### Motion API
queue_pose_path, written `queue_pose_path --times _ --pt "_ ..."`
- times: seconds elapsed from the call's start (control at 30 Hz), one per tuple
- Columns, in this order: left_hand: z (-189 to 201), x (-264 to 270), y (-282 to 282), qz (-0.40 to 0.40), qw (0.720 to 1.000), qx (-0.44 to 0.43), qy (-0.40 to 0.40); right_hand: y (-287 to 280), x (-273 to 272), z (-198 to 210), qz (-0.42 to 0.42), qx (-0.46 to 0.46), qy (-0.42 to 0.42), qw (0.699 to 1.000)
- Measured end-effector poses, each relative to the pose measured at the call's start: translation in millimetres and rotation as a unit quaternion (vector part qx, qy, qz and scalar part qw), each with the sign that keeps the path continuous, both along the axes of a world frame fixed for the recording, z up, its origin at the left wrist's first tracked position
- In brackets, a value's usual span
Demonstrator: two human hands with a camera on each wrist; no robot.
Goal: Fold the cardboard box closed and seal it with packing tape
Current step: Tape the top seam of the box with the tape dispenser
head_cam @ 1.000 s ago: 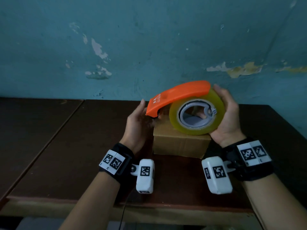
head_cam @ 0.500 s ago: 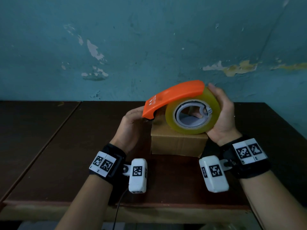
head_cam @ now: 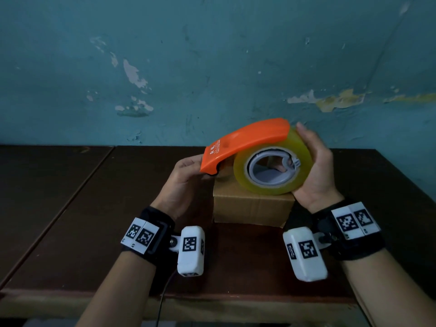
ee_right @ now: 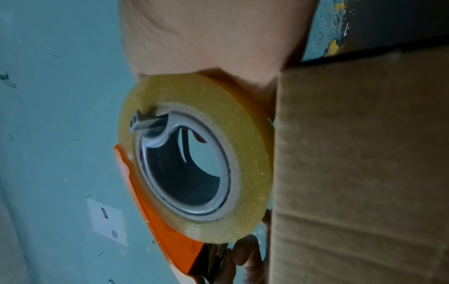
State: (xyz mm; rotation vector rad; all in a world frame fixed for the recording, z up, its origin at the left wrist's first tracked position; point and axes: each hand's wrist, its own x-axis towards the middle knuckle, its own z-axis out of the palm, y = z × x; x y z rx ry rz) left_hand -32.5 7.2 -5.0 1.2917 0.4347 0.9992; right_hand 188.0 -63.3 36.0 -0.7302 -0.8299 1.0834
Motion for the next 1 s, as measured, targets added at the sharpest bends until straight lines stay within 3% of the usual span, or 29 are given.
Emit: queue_pose_path --times 0.43,0.6,0.87,1.0 --pt "3.6 2.1 -1.9 0.015 1.0 0.001 0.007 0.5 3.8 -4.8 0.006 0.029 -0.018 0.999" --pt "7.3 0.5 -3.7 0.023 0.999 -0.013 0.02 0.5 7.0 -12.9 0.06 0.068 -0.108 0.99" --pt "6.1 -13.5 5.1 0.007 0.998 0.011 0.067 1.7 15.7 -20.3 0.028 0.096 -0.243 0.965" --pt "4.6 -19.2 9.1 0.027 0.996 0.026 0.085 2.6 12.9 -23.2 -0.006 0.103 -0.249 0.963"
